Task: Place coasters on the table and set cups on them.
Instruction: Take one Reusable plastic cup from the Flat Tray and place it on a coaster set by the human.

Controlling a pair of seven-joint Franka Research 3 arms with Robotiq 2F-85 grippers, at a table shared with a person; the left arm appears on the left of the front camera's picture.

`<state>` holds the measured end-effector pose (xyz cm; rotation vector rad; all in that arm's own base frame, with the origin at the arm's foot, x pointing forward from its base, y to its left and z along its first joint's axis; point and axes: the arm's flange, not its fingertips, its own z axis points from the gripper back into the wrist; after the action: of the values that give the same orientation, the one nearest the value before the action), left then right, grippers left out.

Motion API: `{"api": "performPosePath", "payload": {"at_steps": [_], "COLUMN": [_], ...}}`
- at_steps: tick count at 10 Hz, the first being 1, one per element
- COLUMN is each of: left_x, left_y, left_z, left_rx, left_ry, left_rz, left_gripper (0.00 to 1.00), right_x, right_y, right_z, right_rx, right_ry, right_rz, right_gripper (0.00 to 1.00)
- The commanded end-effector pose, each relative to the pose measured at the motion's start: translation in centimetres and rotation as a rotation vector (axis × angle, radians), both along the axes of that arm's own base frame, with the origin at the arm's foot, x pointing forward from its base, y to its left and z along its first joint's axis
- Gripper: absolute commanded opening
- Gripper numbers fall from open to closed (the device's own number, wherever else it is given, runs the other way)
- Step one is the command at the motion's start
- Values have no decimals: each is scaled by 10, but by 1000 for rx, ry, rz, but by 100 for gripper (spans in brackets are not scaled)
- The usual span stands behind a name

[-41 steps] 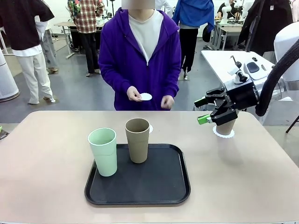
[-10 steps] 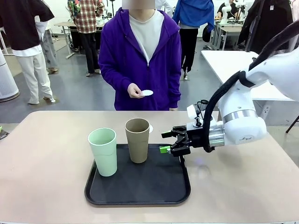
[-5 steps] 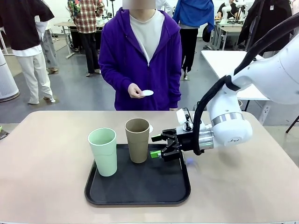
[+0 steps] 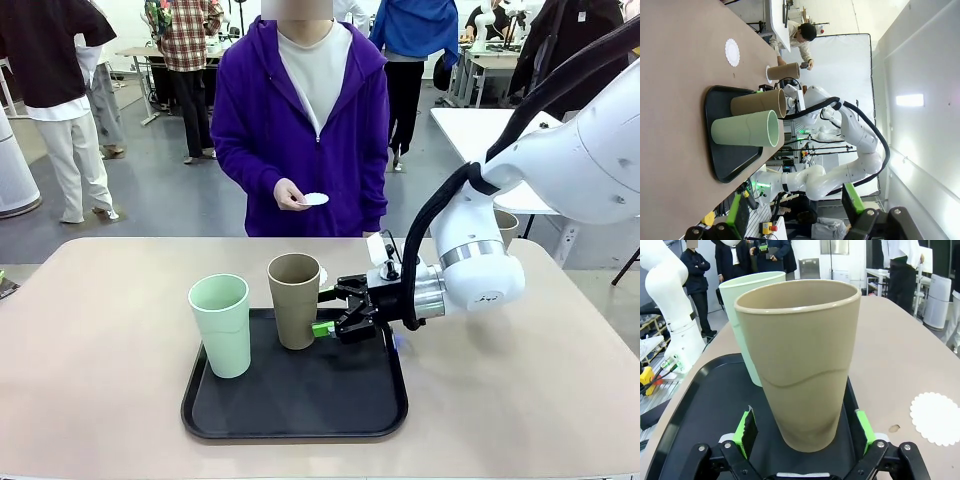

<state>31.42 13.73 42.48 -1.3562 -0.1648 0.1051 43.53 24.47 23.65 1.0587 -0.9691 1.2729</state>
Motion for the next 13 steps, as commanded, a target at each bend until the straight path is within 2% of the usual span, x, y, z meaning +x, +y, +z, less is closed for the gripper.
{"api": "performPosePath", "payload": {"at_steps": [1, 13], "left_x": [0, 0], "left_y": [0, 0], "left_z": [2, 2], "left_rx": [-10, -10], "left_ry": [-10, -10], "left_rz": [6, 6], "left_gripper": [100, 100], "right_x": [4, 9], "right_y": [11, 57], "right_z": [-7, -15], "right_rx": [18, 29], "right_ry": [-28, -13], "right_rz": [16, 67], "right_gripper": [100, 100]}}
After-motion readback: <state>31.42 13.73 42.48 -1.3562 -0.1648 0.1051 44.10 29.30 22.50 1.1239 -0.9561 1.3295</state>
